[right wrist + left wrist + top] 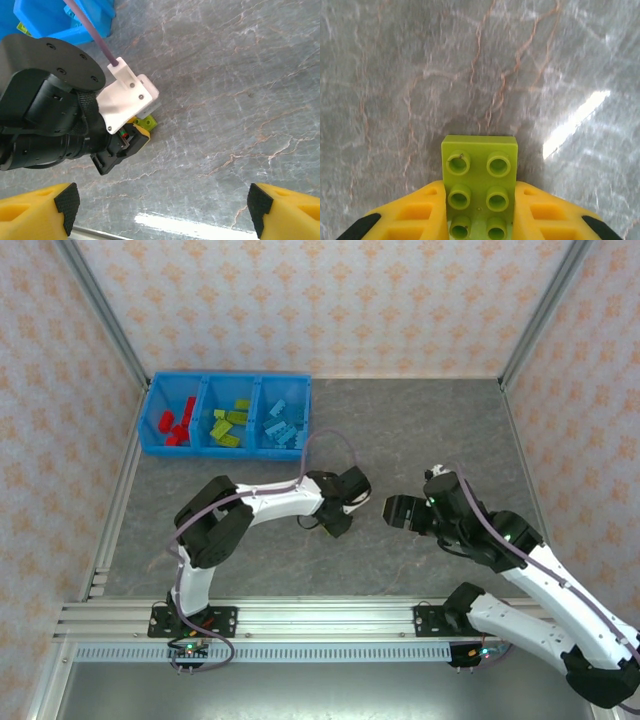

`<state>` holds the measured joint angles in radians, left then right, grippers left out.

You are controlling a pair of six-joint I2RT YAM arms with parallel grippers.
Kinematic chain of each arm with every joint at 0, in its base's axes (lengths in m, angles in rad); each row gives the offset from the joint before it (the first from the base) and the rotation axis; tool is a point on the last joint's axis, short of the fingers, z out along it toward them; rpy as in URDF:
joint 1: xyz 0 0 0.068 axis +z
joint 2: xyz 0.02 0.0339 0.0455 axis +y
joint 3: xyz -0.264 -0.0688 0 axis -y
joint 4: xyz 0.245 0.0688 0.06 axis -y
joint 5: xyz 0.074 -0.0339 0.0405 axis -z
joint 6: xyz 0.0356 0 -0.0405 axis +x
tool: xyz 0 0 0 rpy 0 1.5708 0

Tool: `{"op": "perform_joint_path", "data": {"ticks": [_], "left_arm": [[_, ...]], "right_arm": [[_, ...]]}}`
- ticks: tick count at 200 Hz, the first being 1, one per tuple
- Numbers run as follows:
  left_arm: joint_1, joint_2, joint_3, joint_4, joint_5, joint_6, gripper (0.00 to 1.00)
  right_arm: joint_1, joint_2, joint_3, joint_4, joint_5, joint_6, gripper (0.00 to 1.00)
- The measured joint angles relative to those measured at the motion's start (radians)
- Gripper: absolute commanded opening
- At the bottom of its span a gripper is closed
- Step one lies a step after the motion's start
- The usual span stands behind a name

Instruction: Sort the legos into containers by color

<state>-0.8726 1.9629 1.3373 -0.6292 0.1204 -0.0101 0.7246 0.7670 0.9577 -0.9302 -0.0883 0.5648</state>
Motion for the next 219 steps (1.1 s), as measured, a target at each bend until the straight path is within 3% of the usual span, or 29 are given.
{"op": "perform_joint_path", "data": {"ticks": [34, 72, 97, 124, 154, 174, 195, 219], "left_arm": [[0.089, -0.192, -0.093, 0.019, 0.022, -0.048, 0.26], [0.403, -0.414, -0.051, 0.089, 0.021, -0.132, 0.26], [0.613, -0.375, 0.077, 0.095, -0.008, -0.165, 0.26], [0.752, -0.212, 0.28, 0.082, -0.033, -0.182, 0.26], [0.821, -0.01, 0.498, 0.015, -0.036, -0.192, 0.3], [0.835, 0.089, 0.59, -0.034, -0.035, -0.196, 0.39], [0.835, 0.089, 0.546, -0.056, -0.026, -0.207, 0.53], [0.834, 0.003, 0.388, -0.047, -0.023, -0.214, 0.56]], "right_arm": [[0.0, 0.008, 0.0, 0.028, -0.025, 0.0, 0.9], [0.0, 0.008, 0.0, 0.049, -0.024, 0.0, 0.9], [0.0, 0.008, 0.0, 0.058, -0.024, 0.003, 0.9], [0.0, 0.0, 0.0, 0.063, -0.024, 0.011, 0.9], [0.0, -0.009, 0.0, 0.068, -0.023, 0.016, 0.9], [0.0, -0.013, -0.003, 0.069, -0.021, 0.019, 0.91], [0.0, -0.014, -0.006, 0.072, -0.02, 0.023, 0.91], [0.0, -0.017, -0.009, 0.078, -0.02, 0.023, 0.92]]}}
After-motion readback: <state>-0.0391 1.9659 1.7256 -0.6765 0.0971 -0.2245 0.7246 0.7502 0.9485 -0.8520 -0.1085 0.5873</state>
